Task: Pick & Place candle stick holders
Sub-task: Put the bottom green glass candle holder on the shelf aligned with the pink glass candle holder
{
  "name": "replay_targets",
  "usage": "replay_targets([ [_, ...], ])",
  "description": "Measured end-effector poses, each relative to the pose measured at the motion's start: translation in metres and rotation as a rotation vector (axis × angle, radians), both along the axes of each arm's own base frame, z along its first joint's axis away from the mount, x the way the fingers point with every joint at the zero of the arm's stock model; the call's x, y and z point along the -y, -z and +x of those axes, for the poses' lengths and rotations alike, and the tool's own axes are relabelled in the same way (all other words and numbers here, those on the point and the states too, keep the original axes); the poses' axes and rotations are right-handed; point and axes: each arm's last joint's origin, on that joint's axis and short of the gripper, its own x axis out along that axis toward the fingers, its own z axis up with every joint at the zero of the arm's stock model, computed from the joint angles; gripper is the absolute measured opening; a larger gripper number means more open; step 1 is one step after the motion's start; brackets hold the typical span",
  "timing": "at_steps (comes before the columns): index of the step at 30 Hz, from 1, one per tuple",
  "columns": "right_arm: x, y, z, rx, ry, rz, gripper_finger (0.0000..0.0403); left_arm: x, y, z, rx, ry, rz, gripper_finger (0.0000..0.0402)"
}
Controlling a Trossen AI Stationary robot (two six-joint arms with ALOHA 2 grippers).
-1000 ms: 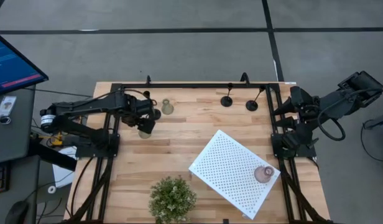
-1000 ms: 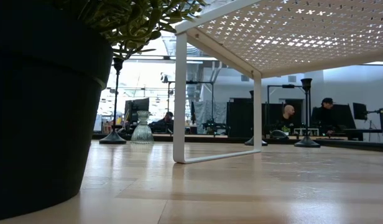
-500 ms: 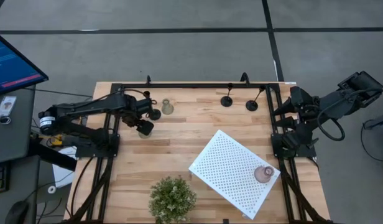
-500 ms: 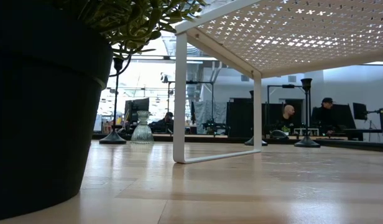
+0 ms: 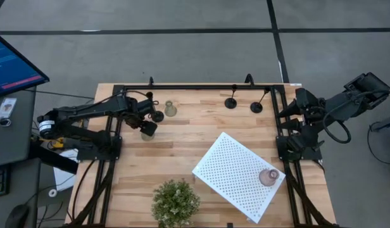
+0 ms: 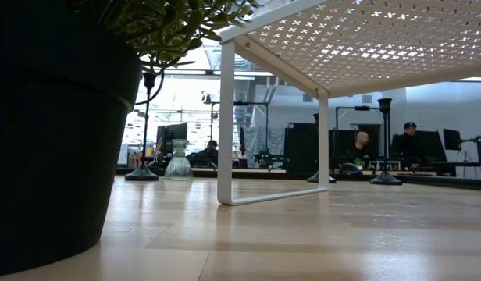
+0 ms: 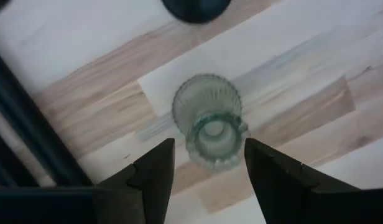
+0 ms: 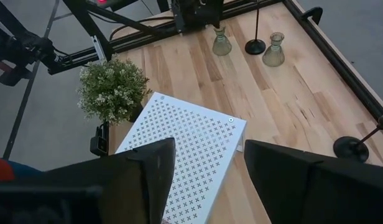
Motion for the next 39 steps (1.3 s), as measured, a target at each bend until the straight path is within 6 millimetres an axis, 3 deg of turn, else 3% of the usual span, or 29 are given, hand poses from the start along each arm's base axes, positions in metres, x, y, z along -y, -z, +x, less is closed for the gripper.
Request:
replay_targets([
  [15, 0.000, 0.000, 0.000, 0.000, 0.000, 0.000, 0.0186, -0.001, 0.020, -0.005, -0.013, -0.003, -0.056, 0.0191],
  [24, 0.000, 0.000, 0.000, 0.000, 0.000, 0.000, 0.0183, 0.004, 0.039, -0.004, 0.061, -0.020, -0.160, 0.0113],
  [29, 0.000, 0.000, 0.000, 0.000, 0.000, 0.000, 0.0182, 0.006, 0.038, -0.003, 0.088, -0.006, -0.211, 0.0033],
  [39, 0.000, 0.000, 0.000, -0.001, -0.001, 0.002, 0.0178, 0.018, 0.035, 0.001, 0.108, -0.014, -0.236, 0.0027],
])
